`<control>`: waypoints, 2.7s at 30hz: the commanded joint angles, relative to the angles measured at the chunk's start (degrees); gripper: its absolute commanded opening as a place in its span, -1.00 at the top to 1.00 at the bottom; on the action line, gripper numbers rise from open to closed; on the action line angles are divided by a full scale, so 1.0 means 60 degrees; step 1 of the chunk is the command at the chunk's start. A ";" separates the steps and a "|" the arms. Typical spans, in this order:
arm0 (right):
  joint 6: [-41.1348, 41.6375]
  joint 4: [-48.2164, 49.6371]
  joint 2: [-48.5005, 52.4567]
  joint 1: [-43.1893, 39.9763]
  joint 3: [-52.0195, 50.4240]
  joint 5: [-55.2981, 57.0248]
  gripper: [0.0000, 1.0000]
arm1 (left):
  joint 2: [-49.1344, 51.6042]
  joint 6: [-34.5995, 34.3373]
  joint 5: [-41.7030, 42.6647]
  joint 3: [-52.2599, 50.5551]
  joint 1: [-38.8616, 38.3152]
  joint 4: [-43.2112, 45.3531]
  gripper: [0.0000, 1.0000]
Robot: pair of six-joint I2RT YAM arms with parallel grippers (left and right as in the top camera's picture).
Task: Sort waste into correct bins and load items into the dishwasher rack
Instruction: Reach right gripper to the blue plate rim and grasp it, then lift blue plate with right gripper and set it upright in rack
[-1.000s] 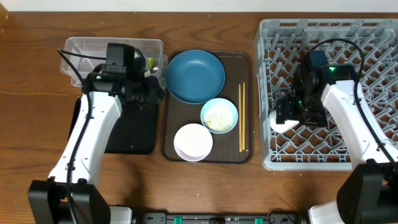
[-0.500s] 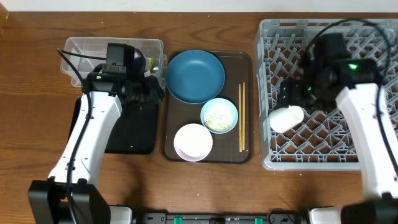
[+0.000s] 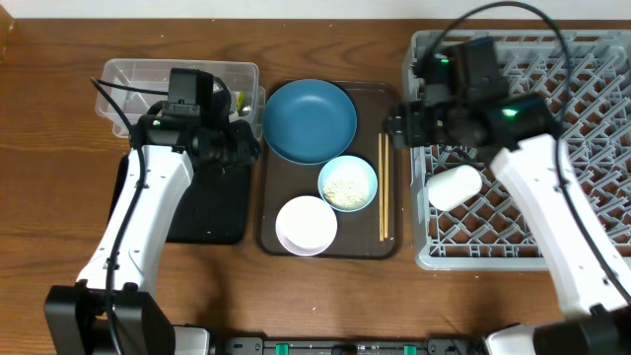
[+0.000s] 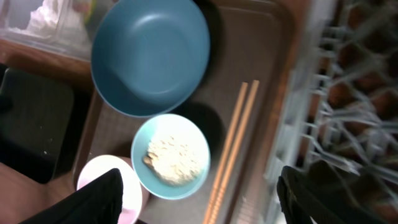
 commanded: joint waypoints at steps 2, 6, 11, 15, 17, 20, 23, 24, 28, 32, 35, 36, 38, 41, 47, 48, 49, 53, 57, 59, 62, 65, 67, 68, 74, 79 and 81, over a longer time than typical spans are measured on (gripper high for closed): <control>0.0929 0.1158 0.1104 0.0528 0.0058 0.0273 -0.47 | 0.0022 0.0095 -0.0127 0.0051 -0.0022 -0.0029 0.12; 0.1512 0.2524 0.2266 0.0900 0.0058 0.0929 -0.40 | 0.0007 0.0095 -0.0484 0.0055 -0.0011 -0.0015 0.11; 0.2204 0.3442 0.3548 0.1264 0.0058 0.2160 -0.37 | -0.0149 0.0117 -0.0801 0.0058 0.0262 -0.0025 0.11; 0.2375 0.3858 0.4371 0.1279 0.0058 0.2302 -0.25 | -0.0273 0.0699 -0.0801 0.0058 0.0561 -0.0018 0.10; 0.2401 0.4076 0.4754 0.1279 0.0058 0.2284 -0.15 | -0.0288 0.0900 -0.0801 0.0058 0.0692 -0.0011 0.08; 0.2499 0.4302 0.5136 0.1311 0.0058 0.2266 0.02 | -0.0288 0.0918 -0.0805 0.0055 0.0834 -0.0018 -0.06; 0.2608 0.4422 0.5399 0.1315 0.0058 0.2266 0.32 | -0.0288 0.0918 -0.0805 0.0055 0.0863 -0.0025 -0.20; 0.2608 0.4448 0.5461 0.1315 0.0058 0.2266 0.43 | -0.0288 0.0918 -0.0805 0.0055 0.0863 -0.0025 -0.23; 0.2608 0.4452 0.5570 0.1315 0.0058 0.2273 0.95 | -0.0288 0.0914 -0.0805 0.0055 0.0863 -0.0029 -0.56; 0.2612 0.4517 0.5577 0.1286 0.0058 0.2280 0.97 | -0.0288 0.0914 -0.0801 0.0055 0.0863 -0.0029 -0.64; 0.2612 0.4608 0.5566 0.1239 0.0080 0.2269 0.97 | -0.0288 0.0914 -0.0801 0.0055 0.0863 -0.0029 -0.68; 0.2612 0.4605 0.5537 0.1202 0.0127 0.2269 0.97 | -0.0288 0.0914 -0.0801 0.0055 0.0863 -0.0029 -0.69; 0.2608 0.4532 0.5399 0.1111 0.0277 0.2262 0.98 | -0.0288 0.0914 -0.0801 0.0055 0.0863 -0.0029 -0.71; 0.2594 0.4138 0.4827 0.0911 0.0739 0.2266 0.98 | -0.0288 0.0914 -0.0801 0.0055 0.0863 -0.0029 -0.72; 0.1734 0.3468 0.2805 0.0375 0.1464 0.2809 0.98 | -0.0288 0.0914 -0.0801 0.0055 0.0863 -0.0029 -0.73; 0.1727 0.3344 0.2248 0.0204 0.1468 0.3391 0.98 | -0.0288 0.0914 -0.0801 0.0055 0.0863 -0.0029 -0.74; 0.1694 0.3235 0.1909 0.0084 0.1468 0.3861 0.98 | -0.0288 0.0914 -0.0801 0.0055 0.0863 -0.0029 -0.74; 0.0816 0.2692 0.0729 -0.0495 0.1468 0.6590 0.97 | -0.0288 0.0914 -0.0801 0.0055 0.0863 -0.0029 -0.74; 0.0430 0.2116 0.0299 -0.1111 0.1468 1.0120 0.98 | -0.0288 0.0914 -0.0801 0.0055 0.0863 -0.0029 -0.74; -0.0353 0.2131 0.0291 -0.1392 0.1468 1.1020 0.98 | -0.0288 0.0914 -0.0801 0.0055 0.0863 -0.0029 -0.74; -0.2076 0.2320 0.0350 -0.1825 0.1461 1.1311 0.98 | -0.0288 0.0914 -0.0801 0.0055 0.0863 -0.0029 -0.74; -0.3260 0.2874 0.0412 -0.2200 0.1461 1.1315 0.98 | -0.0288 0.0914 -0.0801 0.0055 0.0863 -0.0029 -0.74; -0.4182 0.3534 0.0495 -0.2459 0.1461 1.1307 0.98 | -0.0288 0.0914 -0.0801 0.0055 0.0863 -0.0029 -0.74; -0.4892 0.3989 0.0572 -0.2605 0.1461 1.1307 0.98 | -0.0288 0.0914 -0.0801 0.0055 0.0863 -0.0029 -0.74; -0.8623 0.6335 0.1249 -0.3177 0.1461 1.1304 0.97 | -0.0288 0.0914 -0.0801 0.0055 0.0863 -0.0029 -0.74; -1.1085 0.7799 0.2127 -0.3413 0.1461 1.1304 0.97 | -0.0288 0.0914 -0.0801 0.0055 0.0863 -0.0029 -0.75; -1.1683 0.8178 0.2466 -0.3435 0.1461 1.1304 0.97 | -0.0288 0.0914 -0.0801 0.0055 0.0863 -0.0029 -0.75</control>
